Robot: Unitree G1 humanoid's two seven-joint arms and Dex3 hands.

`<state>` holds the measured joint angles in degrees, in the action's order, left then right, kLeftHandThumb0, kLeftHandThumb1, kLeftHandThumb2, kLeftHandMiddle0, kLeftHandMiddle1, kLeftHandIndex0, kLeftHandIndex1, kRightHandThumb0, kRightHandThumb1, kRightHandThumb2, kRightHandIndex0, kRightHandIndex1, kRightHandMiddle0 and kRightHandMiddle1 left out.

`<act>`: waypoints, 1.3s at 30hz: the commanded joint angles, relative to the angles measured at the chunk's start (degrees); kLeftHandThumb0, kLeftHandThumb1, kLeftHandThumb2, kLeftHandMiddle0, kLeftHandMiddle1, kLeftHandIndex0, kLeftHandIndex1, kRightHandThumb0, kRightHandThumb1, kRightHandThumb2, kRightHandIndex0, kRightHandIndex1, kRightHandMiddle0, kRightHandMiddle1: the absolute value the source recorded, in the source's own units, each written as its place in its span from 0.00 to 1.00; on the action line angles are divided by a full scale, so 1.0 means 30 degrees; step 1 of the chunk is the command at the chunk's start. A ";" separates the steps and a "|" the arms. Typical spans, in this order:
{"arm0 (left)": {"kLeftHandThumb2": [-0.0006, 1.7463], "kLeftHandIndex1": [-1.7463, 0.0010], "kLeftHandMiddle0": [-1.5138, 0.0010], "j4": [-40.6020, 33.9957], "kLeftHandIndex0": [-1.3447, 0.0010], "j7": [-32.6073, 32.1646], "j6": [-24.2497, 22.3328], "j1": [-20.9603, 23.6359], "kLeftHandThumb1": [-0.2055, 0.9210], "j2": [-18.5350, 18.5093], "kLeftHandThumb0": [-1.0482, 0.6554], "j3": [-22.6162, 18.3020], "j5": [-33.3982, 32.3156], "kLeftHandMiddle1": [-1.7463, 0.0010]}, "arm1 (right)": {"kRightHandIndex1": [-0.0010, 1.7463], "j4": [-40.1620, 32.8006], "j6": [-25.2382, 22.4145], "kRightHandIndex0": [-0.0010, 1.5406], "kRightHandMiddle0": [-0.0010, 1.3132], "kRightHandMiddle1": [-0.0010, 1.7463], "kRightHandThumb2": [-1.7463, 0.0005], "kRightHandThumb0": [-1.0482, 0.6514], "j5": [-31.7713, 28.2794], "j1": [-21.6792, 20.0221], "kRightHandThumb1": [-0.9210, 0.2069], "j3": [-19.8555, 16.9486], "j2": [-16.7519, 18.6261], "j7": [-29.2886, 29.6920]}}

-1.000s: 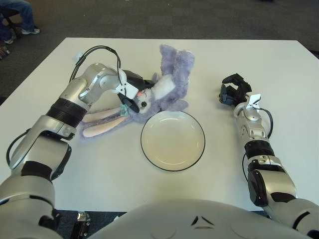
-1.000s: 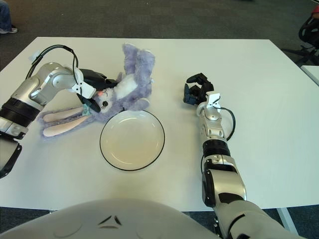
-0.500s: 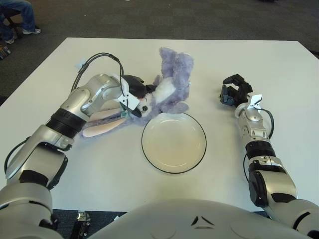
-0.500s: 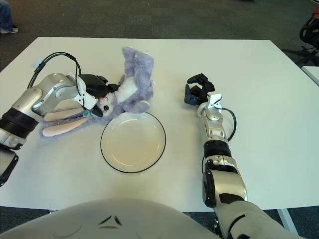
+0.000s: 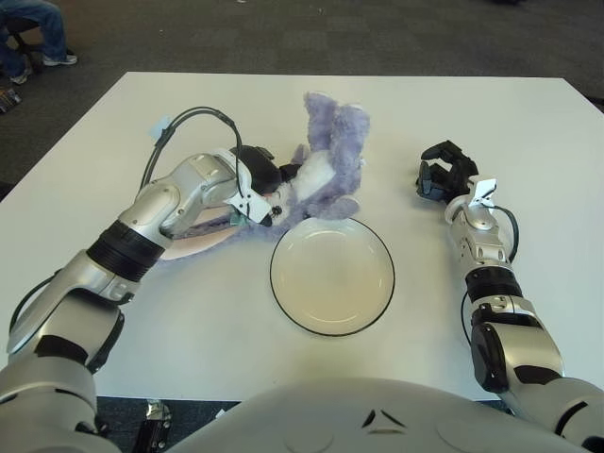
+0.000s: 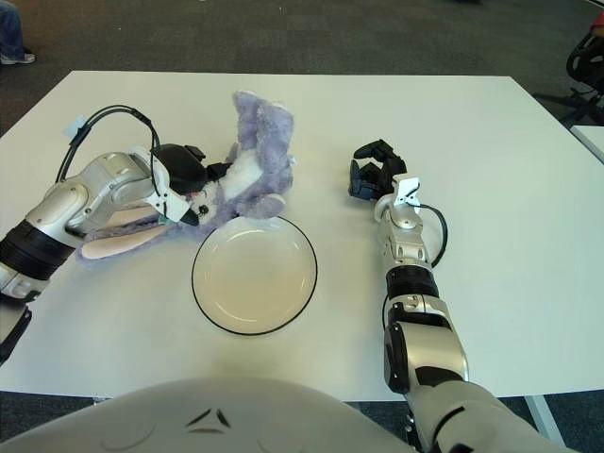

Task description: Put the doll into the plate.

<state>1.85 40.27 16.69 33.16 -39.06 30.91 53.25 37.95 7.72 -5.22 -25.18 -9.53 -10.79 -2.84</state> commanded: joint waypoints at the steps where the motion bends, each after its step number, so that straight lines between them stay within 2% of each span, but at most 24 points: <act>1: 0.29 1.00 0.89 0.0383 1.00 -0.0283 -0.0129 -0.1650 1.00 0.0336 0.00 0.1039 0.1045 0.00 | 1.00 0.0845 -0.1009 0.43 0.43 0.88 0.23 0.61 0.0078 0.0902 0.61 0.0045 0.0017 -0.0098; 7: 0.25 1.00 0.91 0.0212 1.00 -0.0859 -0.0657 -0.1964 1.00 0.0507 0.01 0.1151 0.1822 0.00 | 1.00 0.0890 -0.1015 0.44 0.43 0.88 0.22 0.61 0.0044 0.0880 0.61 0.0002 0.0011 -0.0180; 12: 0.20 1.00 0.98 0.0226 1.00 -0.1579 -0.1071 -0.2296 1.00 0.0720 0.05 0.1128 0.2288 0.02 | 1.00 0.0928 -0.1011 0.44 0.43 0.88 0.22 0.61 0.0073 0.0866 0.62 -0.0001 -0.0009 -0.0137; 15: 0.18 1.00 0.99 0.0442 1.00 -0.2184 -0.1446 -0.2602 0.99 0.1027 0.08 0.1062 0.2342 0.11 | 1.00 0.0922 -0.1035 0.44 0.43 0.88 0.22 0.61 0.0101 0.0864 0.61 0.0015 -0.0020 -0.0094; 18: 0.17 0.99 1.00 0.0571 0.97 -0.2773 -0.1672 -0.2789 0.98 0.1244 0.11 0.0935 0.2177 0.16 | 1.00 0.0922 -0.1068 0.44 0.43 0.88 0.22 0.61 0.0116 0.0853 0.61 0.0024 -0.0061 -0.0073; 19: 0.17 0.90 1.00 0.0818 0.98 -0.3203 -0.1745 -0.2882 0.96 0.1392 0.12 0.0855 0.2046 0.13 | 1.00 0.0910 -0.1099 0.43 0.44 0.88 0.22 0.61 0.0135 0.0853 0.61 0.0035 -0.0070 -0.0039; 22: 0.20 0.74 1.00 0.1375 0.99 -0.3972 -0.1822 -0.3006 0.91 0.1654 0.14 0.0720 0.1754 0.09 | 1.00 0.0872 -0.1162 0.43 0.44 0.88 0.23 0.61 0.0169 0.0859 0.61 0.0063 -0.0081 0.0033; 23: 0.26 0.65 0.99 0.1534 1.00 -0.4118 -0.1788 -0.3009 0.85 0.1709 0.15 0.0682 0.1594 0.06 | 1.00 0.0856 -0.1173 0.43 0.44 0.88 0.23 0.61 0.0170 0.0864 0.61 0.0069 -0.0082 0.0043; 26: 0.37 0.52 0.96 0.1982 1.00 -0.4387 -0.1517 -0.2964 0.72 0.1816 0.20 0.0578 0.1015 0.05 | 1.00 0.0823 -0.1196 0.43 0.44 0.88 0.23 0.61 0.0129 0.0875 0.61 0.0070 -0.0086 0.0006; 27: 0.44 0.45 0.94 0.2147 1.00 -0.4491 -0.1372 -0.2935 0.64 0.1836 0.24 0.0546 0.0796 0.04 | 1.00 0.0813 -0.1215 0.43 0.44 0.87 0.23 0.61 0.0106 0.0878 0.61 0.0068 -0.0091 -0.0028; 31: 0.60 0.29 0.85 0.2680 1.00 -0.4842 -0.1087 -0.2808 0.47 0.1882 0.34 0.0517 0.0300 0.01 | 1.00 0.0797 -0.1241 0.43 0.43 0.88 0.23 0.61 0.0081 0.0883 0.60 0.0072 -0.0106 -0.0089; 32: 0.61 0.27 0.81 0.2864 1.00 -0.4925 -0.1066 -0.2787 0.49 0.1924 0.45 0.0478 0.0148 0.01 | 1.00 0.0796 -0.1252 0.43 0.43 0.88 0.23 0.61 0.0065 0.0883 0.60 0.0067 -0.0109 -0.0111; 33: 0.61 0.23 0.75 0.2993 1.00 -0.4988 -0.1052 -0.2769 0.52 0.1948 0.60 0.0459 0.0041 0.03 | 1.00 0.0793 -0.1262 0.43 0.43 0.88 0.23 0.61 0.0053 0.0883 0.60 0.0063 -0.0110 -0.0126; 34: 0.61 0.21 0.71 0.3079 1.00 -0.5037 -0.1038 -0.2748 0.54 0.1956 0.69 0.0460 -0.0038 0.04 | 1.00 0.0790 -0.1270 0.43 0.43 0.88 0.23 0.61 0.0046 0.0883 0.60 0.0060 -0.0110 -0.0135; 36: 0.62 0.16 0.67 0.3320 1.00 -0.5208 -0.0966 -0.2728 0.56 0.1998 0.78 0.0402 -0.0315 0.05 | 1.00 0.0782 -0.1292 0.43 0.43 0.88 0.23 0.61 0.0021 0.0888 0.60 0.0046 -0.0131 -0.0178; 38: 0.62 0.12 0.64 0.3638 1.00 -0.5543 -0.0809 -0.2736 0.56 0.2066 0.82 0.0295 -0.0683 0.06 | 1.00 0.0779 -0.1284 0.43 0.42 0.89 0.23 0.61 0.0006 0.0900 0.60 0.0039 -0.0162 -0.0240; 39: 0.64 0.08 0.61 0.3750 1.00 -0.5680 -0.0742 -0.2733 0.53 0.2076 0.84 0.0275 -0.0803 0.07 | 1.00 0.0777 -0.1278 0.43 0.42 0.89 0.23 0.61 0.0006 0.0904 0.60 0.0042 -0.0171 -0.0260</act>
<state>9.13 22.26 12.89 28.56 -33.52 29.18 50.88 38.16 7.17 -5.26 -25.19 -9.68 -11.71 -2.90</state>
